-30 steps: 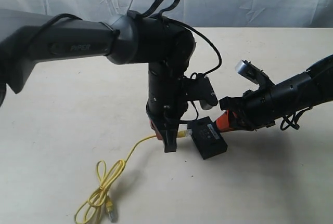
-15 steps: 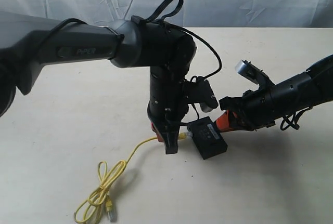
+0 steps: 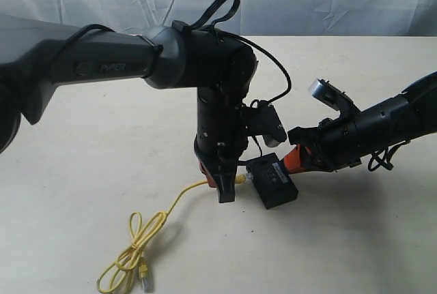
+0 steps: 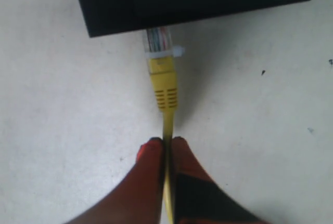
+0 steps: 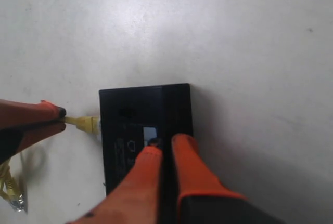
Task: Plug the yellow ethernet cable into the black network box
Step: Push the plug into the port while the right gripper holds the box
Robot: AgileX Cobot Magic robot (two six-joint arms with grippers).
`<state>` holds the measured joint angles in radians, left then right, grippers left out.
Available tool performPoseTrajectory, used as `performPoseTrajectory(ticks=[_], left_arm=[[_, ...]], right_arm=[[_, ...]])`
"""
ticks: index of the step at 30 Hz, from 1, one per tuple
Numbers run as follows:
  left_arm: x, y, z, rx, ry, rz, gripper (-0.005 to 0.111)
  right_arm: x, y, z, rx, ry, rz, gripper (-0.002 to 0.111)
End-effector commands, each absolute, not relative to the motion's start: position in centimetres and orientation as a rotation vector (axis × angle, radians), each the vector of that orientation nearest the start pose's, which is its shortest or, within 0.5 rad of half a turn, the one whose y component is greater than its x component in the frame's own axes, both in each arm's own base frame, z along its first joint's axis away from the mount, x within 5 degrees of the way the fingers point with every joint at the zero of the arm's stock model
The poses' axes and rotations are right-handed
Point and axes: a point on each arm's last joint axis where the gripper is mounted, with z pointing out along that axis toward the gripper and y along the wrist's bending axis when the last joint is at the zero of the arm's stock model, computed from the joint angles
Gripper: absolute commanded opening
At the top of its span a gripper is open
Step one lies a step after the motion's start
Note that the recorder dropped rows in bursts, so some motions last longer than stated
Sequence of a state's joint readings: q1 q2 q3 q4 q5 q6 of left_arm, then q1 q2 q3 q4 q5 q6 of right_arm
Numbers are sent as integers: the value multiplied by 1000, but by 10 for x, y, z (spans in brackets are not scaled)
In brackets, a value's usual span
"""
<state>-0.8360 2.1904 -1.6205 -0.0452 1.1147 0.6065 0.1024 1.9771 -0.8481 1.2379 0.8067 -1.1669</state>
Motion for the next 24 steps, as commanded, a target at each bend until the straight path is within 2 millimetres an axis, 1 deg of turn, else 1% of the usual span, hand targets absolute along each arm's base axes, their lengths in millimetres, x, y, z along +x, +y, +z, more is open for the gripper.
performPoseTrajectory(ticks=[1, 6, 9, 13, 16, 24], left_arm=[[282, -322, 142, 2036, 2408, -76, 0], [282, -322, 142, 2023, 2417, -75, 0], [281, -324, 142, 2008, 2428, -121, 0], [279, -327, 143, 2023, 2398, -178, 0], [280, -327, 143, 2025, 2387, -178, 0], [286, -328, 143, 2024, 2310, -105, 0]], right_arm=[[295, 93, 94, -377, 2757, 1064, 6], [295, 93, 95, -378, 2757, 1075, 6], [295, 93, 95, -375, 2757, 1074, 6], [295, 93, 95, -373, 2756, 1075, 6], [295, 94, 95, -374, 2756, 1081, 6], [294, 94, 95, -378, 2755, 1095, 6]])
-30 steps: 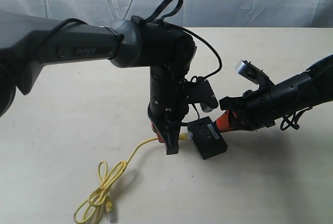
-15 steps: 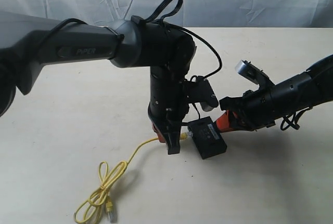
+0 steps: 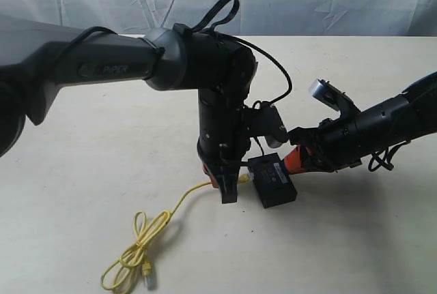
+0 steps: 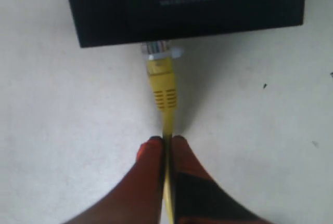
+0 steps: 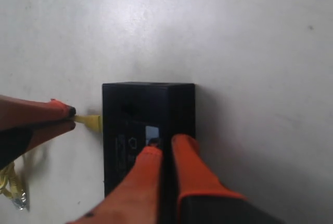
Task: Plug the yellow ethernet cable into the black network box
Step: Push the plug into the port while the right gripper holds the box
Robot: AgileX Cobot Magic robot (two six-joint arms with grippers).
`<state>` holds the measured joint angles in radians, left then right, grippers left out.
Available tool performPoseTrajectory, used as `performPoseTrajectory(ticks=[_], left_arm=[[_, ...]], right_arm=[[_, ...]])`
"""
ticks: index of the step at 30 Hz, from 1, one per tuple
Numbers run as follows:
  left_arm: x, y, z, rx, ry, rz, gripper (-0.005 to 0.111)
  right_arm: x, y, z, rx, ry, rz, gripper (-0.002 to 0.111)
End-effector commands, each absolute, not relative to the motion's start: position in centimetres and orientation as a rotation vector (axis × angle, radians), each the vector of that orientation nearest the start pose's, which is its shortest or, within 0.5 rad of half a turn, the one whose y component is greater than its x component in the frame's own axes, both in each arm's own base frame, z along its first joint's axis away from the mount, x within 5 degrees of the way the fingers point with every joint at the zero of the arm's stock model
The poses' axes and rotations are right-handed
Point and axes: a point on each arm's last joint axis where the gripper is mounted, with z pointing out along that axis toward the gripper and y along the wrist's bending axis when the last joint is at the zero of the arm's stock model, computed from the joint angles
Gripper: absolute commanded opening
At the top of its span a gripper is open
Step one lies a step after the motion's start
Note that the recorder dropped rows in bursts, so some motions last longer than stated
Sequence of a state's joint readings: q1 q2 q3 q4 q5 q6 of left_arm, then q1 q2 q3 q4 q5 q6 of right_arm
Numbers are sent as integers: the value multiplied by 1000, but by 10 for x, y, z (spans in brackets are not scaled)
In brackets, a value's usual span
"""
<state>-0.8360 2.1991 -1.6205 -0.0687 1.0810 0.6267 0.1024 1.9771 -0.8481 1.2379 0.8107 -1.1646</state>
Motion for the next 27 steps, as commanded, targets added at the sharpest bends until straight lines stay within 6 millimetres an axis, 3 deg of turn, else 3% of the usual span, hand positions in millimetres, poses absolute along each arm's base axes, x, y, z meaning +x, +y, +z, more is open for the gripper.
performPoseTrajectory(ticks=[1, 27], left_arm=[[287, -328, 143, 2031, 2301, -98, 0], [291, -332, 143, 2042, 2202, -92, 0]], right_arm=[[294, 94, 95, -385, 2753, 1096, 6], [294, 96, 95, -395, 2753, 1103, 6]])
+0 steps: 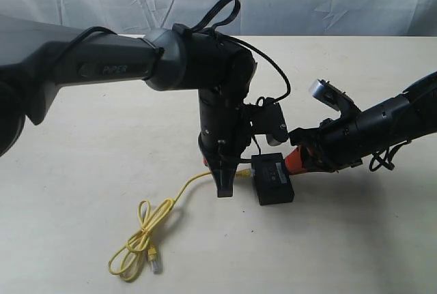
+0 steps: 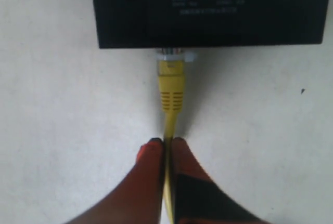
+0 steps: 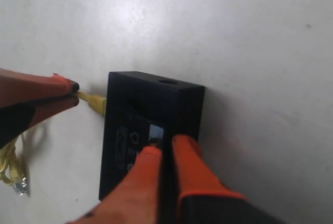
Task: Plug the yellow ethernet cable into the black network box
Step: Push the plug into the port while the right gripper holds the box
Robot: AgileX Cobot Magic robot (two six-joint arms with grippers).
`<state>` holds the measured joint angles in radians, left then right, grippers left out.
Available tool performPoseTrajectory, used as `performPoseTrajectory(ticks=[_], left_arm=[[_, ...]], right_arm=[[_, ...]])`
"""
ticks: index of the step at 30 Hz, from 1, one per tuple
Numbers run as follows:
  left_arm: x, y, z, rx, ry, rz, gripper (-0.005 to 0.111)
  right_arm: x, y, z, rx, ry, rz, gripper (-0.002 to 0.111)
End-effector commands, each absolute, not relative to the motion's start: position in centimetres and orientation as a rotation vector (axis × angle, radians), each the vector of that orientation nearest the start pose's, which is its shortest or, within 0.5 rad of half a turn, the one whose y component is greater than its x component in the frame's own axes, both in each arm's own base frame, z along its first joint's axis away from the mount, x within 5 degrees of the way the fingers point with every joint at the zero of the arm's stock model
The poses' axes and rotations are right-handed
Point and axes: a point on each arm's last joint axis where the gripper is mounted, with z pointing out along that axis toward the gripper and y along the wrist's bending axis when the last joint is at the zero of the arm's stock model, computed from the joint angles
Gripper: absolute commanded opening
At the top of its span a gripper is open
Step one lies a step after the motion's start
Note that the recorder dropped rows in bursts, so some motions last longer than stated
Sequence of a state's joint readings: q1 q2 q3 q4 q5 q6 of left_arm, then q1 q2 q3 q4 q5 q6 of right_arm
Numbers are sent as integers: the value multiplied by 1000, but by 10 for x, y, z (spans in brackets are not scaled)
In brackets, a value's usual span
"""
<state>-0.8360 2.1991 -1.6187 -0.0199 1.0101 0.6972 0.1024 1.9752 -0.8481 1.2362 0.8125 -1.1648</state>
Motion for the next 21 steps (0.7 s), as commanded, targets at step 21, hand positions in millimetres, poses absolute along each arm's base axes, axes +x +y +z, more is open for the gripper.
performPoseTrajectory(ticks=[21], left_arm=[[290, -335, 144, 2006, 2207, -152, 0]], right_arm=[[293, 99, 97, -747, 2579, 1073, 6]])
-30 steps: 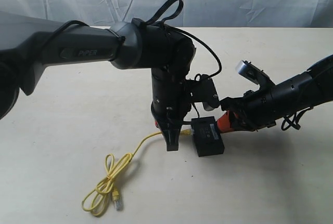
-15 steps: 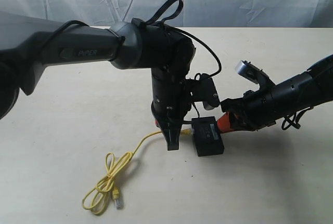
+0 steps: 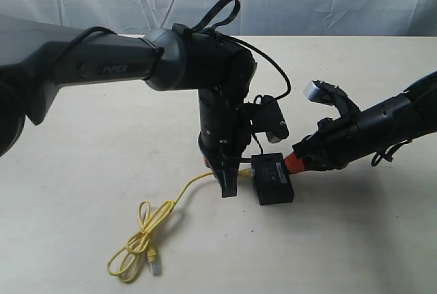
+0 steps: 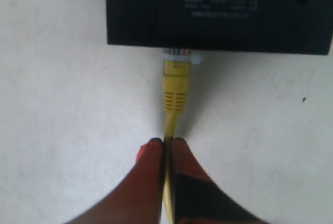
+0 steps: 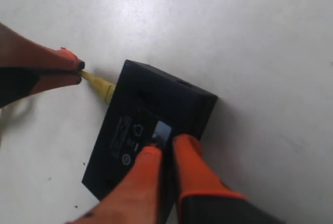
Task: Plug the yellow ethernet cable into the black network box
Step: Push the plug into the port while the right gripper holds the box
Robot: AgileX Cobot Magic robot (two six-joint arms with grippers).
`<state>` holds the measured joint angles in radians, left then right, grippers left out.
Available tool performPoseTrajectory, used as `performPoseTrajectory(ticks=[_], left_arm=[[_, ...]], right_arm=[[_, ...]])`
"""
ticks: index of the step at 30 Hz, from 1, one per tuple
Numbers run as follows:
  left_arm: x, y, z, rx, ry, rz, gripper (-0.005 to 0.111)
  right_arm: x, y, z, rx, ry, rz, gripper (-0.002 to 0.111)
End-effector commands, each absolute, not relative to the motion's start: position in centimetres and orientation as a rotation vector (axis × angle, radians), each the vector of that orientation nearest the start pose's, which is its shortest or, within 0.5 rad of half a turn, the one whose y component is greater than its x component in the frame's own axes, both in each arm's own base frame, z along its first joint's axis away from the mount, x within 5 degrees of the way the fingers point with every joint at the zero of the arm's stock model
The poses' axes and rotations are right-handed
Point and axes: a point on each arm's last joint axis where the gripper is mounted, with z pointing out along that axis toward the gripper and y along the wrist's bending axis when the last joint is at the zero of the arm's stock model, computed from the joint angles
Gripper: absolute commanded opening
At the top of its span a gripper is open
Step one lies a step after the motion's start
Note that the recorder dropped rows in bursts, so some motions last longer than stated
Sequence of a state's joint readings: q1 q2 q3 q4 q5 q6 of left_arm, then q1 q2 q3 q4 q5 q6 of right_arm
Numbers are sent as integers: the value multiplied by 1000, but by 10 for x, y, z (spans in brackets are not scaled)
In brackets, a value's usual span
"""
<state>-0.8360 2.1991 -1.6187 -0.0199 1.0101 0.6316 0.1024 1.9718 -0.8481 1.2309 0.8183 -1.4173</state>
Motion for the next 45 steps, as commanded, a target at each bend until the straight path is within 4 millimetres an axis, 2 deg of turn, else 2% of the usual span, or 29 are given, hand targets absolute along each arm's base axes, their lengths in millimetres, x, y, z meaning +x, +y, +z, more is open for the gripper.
performPoseTrajectory(ticks=[1, 14, 45], left_arm=[[290, -336, 144, 1995, 2206, -164, 0], [292, -333, 143, 2026, 2198, -107, 0], [291, -332, 143, 2034, 2207, -107, 2]], right_arm=[[292, 101, 97, -759, 2576, 1074, 6], [292, 102, 96, -767, 2581, 1063, 6], [292, 103, 101, -706, 2600, 1080, 6]])
